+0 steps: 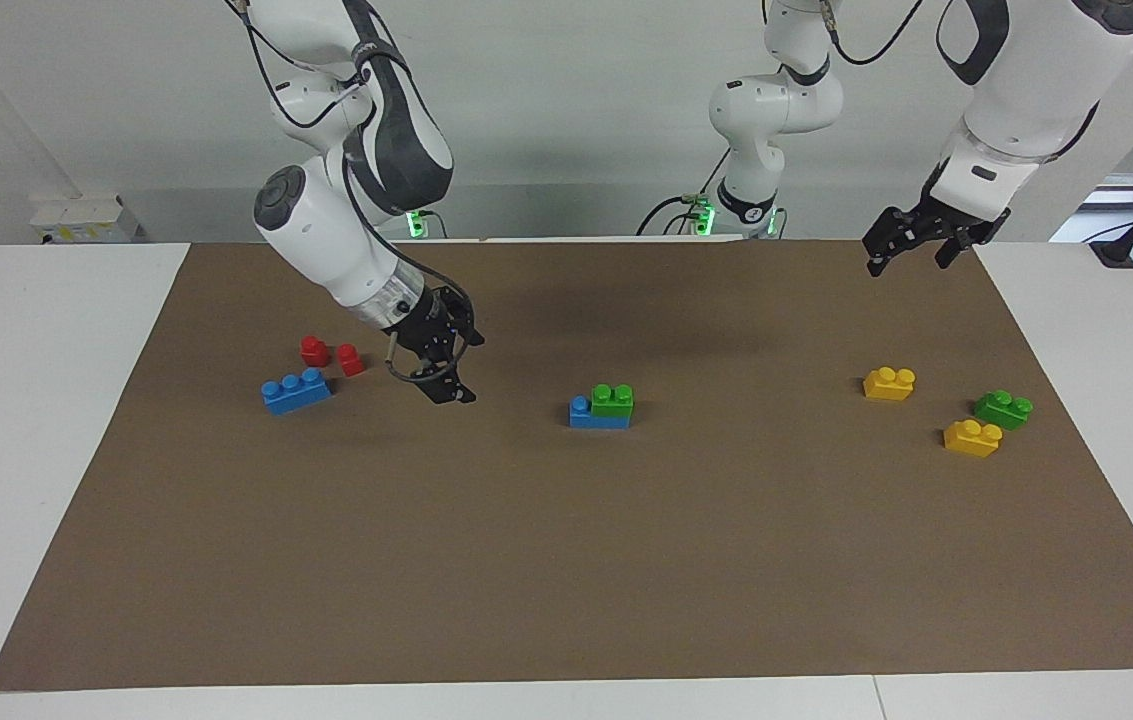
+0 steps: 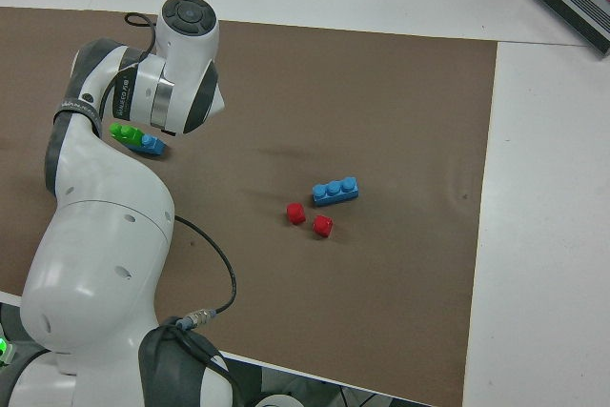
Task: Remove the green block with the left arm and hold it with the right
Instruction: 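Move the left gripper and the right gripper toward the joined green-blue bricks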
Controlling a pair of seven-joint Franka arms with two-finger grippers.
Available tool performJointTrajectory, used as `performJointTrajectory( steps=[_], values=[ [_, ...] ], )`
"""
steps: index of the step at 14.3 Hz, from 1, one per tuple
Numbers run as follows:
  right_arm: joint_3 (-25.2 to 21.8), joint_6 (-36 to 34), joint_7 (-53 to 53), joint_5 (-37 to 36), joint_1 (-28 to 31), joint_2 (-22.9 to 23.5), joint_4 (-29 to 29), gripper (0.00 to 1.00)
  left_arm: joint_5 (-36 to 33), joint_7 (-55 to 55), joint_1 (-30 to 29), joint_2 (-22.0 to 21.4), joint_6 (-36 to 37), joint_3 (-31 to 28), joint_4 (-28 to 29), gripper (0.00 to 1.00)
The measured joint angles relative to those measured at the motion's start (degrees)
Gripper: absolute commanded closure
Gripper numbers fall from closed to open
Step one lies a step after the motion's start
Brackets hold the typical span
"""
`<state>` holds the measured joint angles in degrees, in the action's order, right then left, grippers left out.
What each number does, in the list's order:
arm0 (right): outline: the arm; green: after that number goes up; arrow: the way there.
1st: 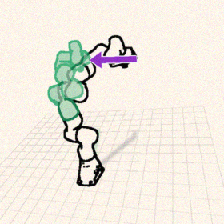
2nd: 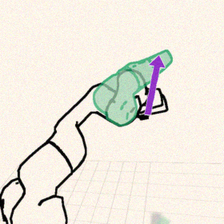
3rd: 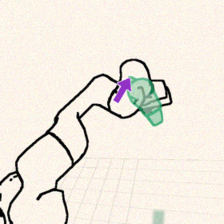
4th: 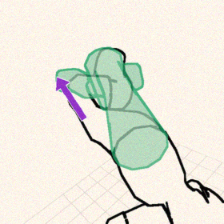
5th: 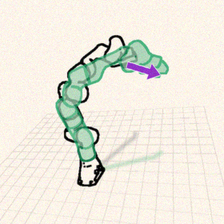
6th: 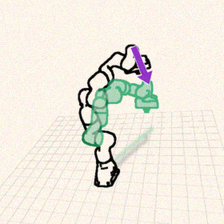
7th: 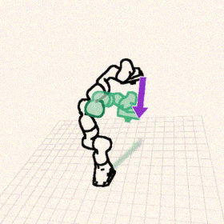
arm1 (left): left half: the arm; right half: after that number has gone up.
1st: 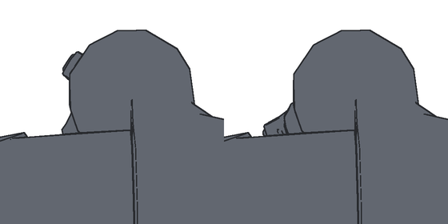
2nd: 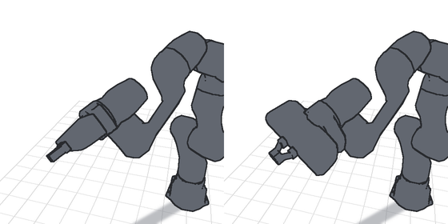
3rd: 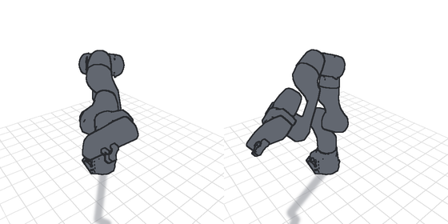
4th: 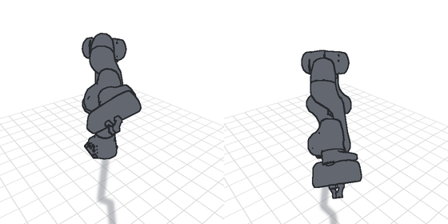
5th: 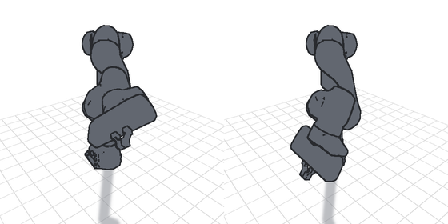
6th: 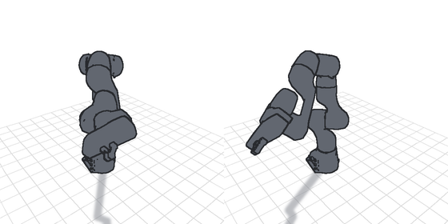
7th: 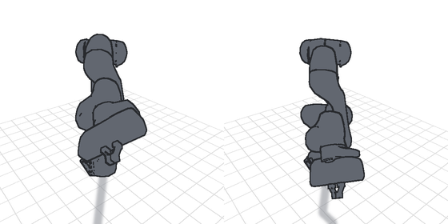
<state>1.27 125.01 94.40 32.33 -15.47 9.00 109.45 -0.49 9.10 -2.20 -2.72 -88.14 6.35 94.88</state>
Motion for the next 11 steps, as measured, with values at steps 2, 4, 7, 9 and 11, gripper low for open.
performJointTrajectory(
  steps=[2, 4, 7, 9, 11],
  values=[
    [0.01, 3.67, -1.91, 1.06, -2.11, 0.92, 1.39, 0.00, 0.80, 4.78, 0.83, -0.44, -0.07, 0.15, 1.14, 0.00],
    [0.04, 7.17, -3.57, 2.08, -4.06, 1.66, 2.82, 0.00, 2.28, 10.73, 1.96, -1.33, -1.14, 0.20, 3.30, 0.00],
    [0.01, 10.53, -8.05, 6.59, -5.63, 3.25, 4.28, 0.00, 2.86, 24.62, 5.92, -3.44, -3.47, 0.35, 7.77, 0.00],
    [0.01, 11.60, -9.73, 9.93, -6.71, 4.94, 4.56, 0.00, 3.02, 37.65, 10.20, -5.06, -5.79, 0.48, 10.71, 0.00],
    [0.02, 13.91, -11.73, 13.07, -7.77, 6.90, 4.61, 0.00, 3.05, 50.26, 14.26, -6.61, -9.07, 0.62, 13.88, 0.00]
  ],
)
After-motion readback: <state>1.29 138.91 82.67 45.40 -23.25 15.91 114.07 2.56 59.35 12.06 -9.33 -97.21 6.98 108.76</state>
